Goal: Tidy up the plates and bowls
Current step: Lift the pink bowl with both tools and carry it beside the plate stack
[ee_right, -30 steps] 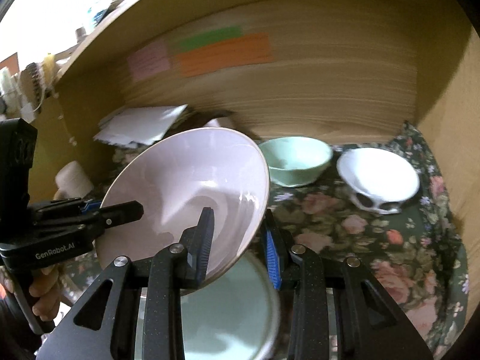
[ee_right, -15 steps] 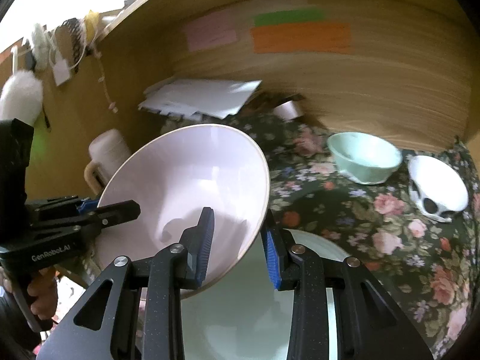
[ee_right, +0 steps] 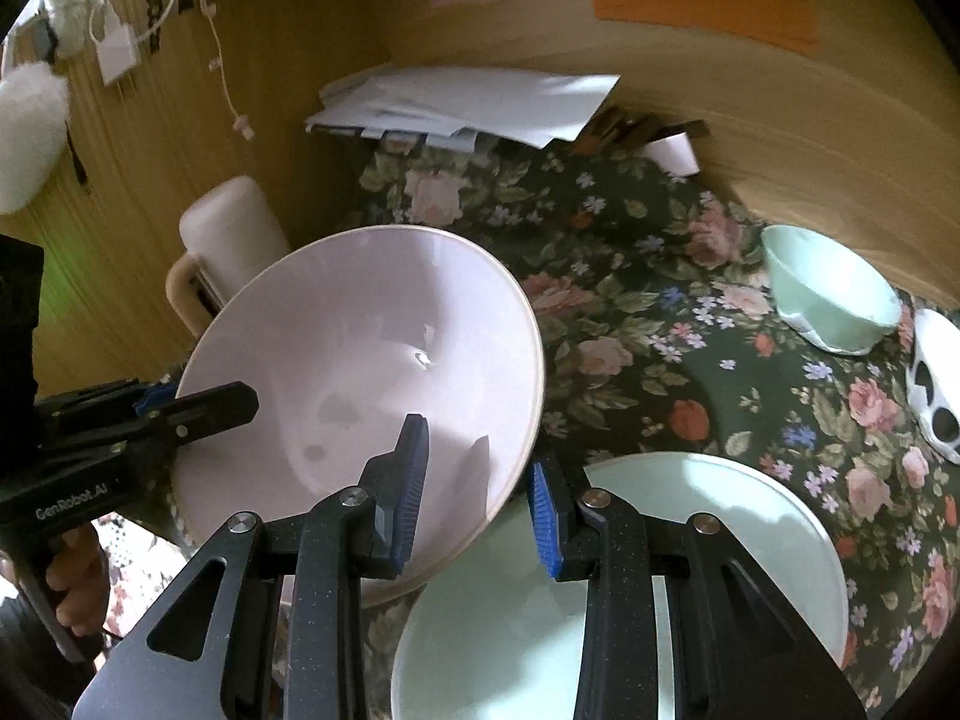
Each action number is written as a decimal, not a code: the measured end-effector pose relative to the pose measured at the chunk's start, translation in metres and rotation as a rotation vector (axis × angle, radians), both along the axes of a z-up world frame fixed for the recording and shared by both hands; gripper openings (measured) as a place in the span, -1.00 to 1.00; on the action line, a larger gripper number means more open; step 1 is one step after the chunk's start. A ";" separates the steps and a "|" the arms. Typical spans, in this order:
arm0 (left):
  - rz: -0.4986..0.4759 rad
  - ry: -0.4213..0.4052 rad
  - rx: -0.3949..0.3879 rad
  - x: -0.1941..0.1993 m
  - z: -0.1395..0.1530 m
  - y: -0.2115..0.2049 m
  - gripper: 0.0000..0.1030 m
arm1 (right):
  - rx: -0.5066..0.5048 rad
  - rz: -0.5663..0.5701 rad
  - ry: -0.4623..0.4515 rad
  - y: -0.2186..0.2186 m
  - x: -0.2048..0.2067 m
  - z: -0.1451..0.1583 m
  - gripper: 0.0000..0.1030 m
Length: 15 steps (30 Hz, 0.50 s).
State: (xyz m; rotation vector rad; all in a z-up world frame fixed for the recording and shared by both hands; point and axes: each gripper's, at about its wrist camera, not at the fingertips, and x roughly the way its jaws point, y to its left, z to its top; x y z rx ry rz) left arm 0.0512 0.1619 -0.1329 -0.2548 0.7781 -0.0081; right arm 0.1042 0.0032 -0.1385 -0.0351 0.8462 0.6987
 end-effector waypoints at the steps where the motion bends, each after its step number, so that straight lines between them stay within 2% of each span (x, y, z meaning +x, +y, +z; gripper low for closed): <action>1: 0.003 0.006 -0.006 0.001 -0.003 0.003 -0.50 | -0.009 0.004 0.000 0.003 0.001 0.000 -0.44; 15: -0.004 0.069 -0.015 0.018 -0.037 0.018 -0.48 | -0.078 0.025 0.064 0.024 0.019 -0.023 -0.44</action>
